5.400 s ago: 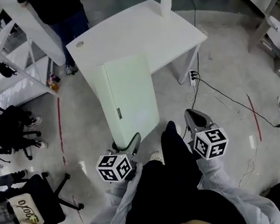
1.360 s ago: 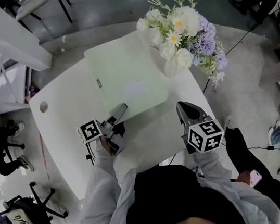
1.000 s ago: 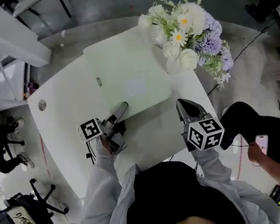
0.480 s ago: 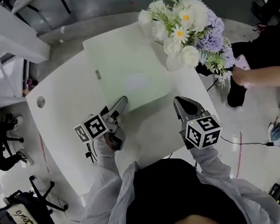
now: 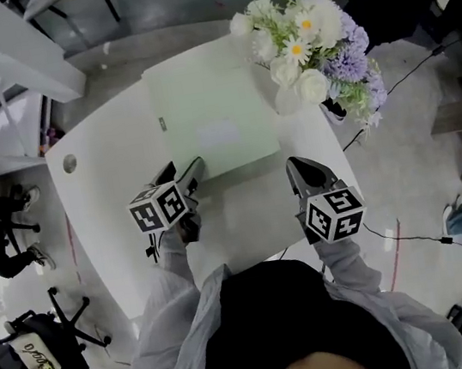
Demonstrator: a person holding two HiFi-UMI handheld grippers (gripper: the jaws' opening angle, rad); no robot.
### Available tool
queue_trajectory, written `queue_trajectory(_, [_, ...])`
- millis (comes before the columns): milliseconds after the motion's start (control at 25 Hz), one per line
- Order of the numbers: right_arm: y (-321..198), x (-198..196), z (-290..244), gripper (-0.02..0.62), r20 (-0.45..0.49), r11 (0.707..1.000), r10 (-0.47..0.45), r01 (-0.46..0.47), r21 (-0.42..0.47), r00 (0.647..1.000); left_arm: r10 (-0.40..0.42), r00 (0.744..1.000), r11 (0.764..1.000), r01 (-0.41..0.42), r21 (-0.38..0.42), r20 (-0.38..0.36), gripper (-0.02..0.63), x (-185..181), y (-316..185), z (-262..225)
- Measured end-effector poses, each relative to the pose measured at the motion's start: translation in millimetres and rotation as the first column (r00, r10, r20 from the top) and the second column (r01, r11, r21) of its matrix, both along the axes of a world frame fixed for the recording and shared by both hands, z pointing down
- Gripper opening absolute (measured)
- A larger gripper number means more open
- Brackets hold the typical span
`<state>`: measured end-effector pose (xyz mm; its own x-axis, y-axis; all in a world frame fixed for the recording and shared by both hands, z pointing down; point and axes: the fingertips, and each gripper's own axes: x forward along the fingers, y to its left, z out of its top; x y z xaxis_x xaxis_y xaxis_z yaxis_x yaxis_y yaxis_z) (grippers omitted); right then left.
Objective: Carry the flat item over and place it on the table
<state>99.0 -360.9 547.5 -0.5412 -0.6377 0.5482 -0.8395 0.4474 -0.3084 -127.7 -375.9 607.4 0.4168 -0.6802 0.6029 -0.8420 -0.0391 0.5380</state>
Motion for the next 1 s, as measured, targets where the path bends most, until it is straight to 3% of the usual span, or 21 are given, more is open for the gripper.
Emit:
queue_trajectory(280, [6.7,-7.2,-9.2,0.008,0.012,1.000,-0.014,0.014,0.015,1.000,-0.033,0.999,0.999,0.033,-0.004,-0.006,0.334,-2.9,0.6,-2.1])
queue_trajectory(440, [12.0,-4.7,-18.1,0.009,0.026,0.999,-0.005,0.005,0.032,1.000,-0.095,0.995,0.993,0.093,0.071,0.024,0.278,-10.6,-1.8,-22.6])
queue_trajectory(720, [35.0,1.5,-31.7,0.009,0.050,0.998,0.008,-0.011,0.064,0.999,-0.020,0.991,0.968,-0.013,0.249,0.130,0.282,5.7,19.2,-71.7])
queue_trajectory(880, [55.3,1.5,-45.6,0.009,0.113,0.996,0.022,-0.032,0.087,0.993,0.025,0.995,0.944,-0.057,0.324,0.101,0.282,19.1,45.8,-86.2])
queue_trajectory(1000, [73.0,7.1,-52.5,0.008,0.108,0.993,0.028,-0.040,0.110,0.994,0.043,0.996,0.934,-0.067,0.351,0.075,0.255,28.3,68.4,-93.0])
